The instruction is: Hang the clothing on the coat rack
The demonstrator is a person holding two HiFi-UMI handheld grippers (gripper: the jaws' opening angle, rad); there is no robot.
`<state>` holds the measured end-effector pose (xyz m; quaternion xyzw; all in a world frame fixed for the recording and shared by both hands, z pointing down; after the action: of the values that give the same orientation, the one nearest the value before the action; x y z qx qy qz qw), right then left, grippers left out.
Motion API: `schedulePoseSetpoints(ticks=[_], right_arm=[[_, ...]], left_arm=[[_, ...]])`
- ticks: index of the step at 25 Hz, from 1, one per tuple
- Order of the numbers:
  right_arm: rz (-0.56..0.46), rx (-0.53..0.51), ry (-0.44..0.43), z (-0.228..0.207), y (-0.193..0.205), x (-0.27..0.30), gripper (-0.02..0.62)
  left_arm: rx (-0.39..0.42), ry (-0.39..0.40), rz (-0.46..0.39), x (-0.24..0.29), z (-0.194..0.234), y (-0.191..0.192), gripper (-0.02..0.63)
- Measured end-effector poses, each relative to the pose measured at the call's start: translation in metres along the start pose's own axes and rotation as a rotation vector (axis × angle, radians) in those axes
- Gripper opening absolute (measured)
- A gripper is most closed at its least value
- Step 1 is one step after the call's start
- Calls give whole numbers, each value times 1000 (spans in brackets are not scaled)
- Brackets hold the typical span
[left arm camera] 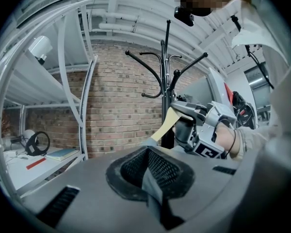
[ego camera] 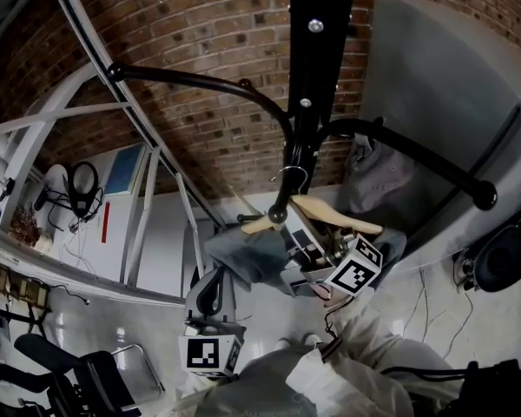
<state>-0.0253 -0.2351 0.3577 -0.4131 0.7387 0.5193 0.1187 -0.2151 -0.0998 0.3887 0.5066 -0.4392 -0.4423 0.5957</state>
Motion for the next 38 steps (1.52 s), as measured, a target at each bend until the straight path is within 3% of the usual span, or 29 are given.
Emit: schedulePoseSetpoints(ticks=[19, 30, 38], right_arm=[[47, 25, 54, 0, 15, -7, 160], [110, 38, 171, 15, 34, -40, 160], [151, -9, 263, 46, 44, -75, 160]], left_arm=[[-8, 17, 5, -18, 7, 15, 8], [-31, 47, 29, -38, 2, 14, 8], [-41, 125, 28, -58, -2, 26, 8]])
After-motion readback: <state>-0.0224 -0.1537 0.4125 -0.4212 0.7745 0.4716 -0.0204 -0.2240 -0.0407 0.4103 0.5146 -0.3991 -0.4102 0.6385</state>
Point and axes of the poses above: the fingertips, and each gripper's own axes: x forward along the fingers, z to its left, y out of its underside, the point moved 8 cm from there along -x, backward along the fingers, and after that the axes turned 9 degrees about -x, right-handed, at the moved point
